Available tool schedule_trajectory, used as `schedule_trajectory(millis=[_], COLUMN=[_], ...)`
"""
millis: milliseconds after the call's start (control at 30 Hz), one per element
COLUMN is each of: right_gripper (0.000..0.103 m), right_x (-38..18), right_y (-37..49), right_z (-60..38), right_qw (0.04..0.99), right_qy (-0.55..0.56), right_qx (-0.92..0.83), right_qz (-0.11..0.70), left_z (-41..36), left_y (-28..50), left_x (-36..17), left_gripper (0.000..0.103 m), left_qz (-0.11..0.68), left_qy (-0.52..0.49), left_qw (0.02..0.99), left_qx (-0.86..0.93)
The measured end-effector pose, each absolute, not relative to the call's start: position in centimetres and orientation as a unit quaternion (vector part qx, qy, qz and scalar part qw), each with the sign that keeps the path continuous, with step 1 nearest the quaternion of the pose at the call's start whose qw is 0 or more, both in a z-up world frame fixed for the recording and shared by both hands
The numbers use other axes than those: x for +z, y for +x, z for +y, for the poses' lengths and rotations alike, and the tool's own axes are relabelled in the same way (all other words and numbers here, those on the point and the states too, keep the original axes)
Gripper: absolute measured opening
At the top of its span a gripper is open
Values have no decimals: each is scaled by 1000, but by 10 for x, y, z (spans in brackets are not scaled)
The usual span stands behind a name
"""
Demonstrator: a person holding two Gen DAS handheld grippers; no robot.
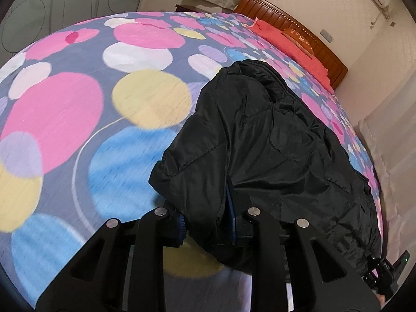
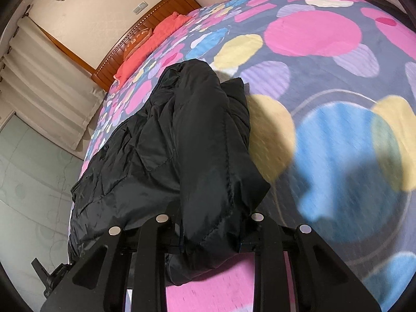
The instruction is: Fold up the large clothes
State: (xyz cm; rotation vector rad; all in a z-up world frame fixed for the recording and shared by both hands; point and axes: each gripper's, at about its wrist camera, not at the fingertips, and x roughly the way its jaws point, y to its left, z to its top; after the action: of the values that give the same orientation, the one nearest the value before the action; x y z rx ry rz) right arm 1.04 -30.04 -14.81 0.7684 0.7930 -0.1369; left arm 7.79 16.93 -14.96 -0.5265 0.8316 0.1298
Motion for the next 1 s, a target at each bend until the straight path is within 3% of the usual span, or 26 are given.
schedule_trajectory(millis=[633,800,867,1000], right_gripper=[29,41,44,51], right_x=[-153,-157,-155,-149], right_y=[-13,-18,-20,-31], right_z=[-308,-307,-304,-297], right_qw=[842,838,840,840], right_qy=[377,376,367,349], right_qx=[-57,-64,-66,-67], right_qz=[380,391,395,411], left_z=[171,175,176,180], left_y=[39,37,35,29], left_x=[-150,-151,-150,-147], left_gripper=[25,41,52,60], left_qz=[403,409,411,413], left_qy=[-241,-236,-231,-222], left_qw=[881,879,879,882], left_qx=[60,64,63,44])
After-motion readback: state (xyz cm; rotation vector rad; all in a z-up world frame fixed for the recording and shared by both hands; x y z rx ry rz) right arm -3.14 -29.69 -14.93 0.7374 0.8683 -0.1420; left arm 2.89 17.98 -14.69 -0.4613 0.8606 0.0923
